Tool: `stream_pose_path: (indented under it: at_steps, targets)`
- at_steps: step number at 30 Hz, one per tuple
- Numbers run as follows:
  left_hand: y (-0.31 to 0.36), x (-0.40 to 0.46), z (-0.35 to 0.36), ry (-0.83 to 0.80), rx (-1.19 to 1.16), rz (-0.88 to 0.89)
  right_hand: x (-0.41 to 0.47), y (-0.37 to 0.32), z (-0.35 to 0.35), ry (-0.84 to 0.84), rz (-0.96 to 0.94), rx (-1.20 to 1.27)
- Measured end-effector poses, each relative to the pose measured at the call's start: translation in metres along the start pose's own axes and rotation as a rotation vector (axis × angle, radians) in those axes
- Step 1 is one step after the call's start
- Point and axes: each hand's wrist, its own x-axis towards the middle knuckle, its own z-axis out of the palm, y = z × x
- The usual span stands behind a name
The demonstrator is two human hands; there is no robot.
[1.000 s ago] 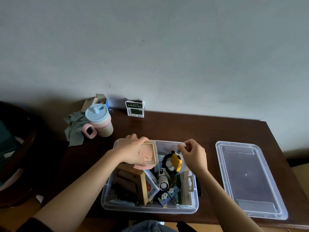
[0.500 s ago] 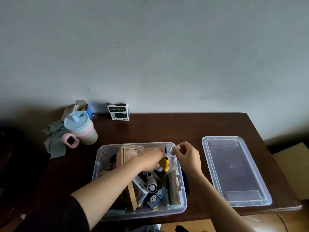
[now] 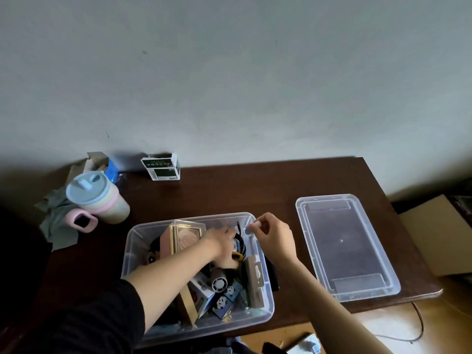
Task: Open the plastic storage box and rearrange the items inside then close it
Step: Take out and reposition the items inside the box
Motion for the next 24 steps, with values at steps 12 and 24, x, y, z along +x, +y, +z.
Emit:
stream_pose_path:
  at_steps: [12, 24]
  targets:
    - [0.004, 0.013, -0.009, -0.019, -0.143, -0.017, 0.005, -0.002, 0.006, -0.023, -0.011, -0.176]
    - [0.002, 0.002, -0.008, -0.33, 0.23, -0.124, 0.008, -0.014, 0.018, -0.021, -0.041, -0.38]
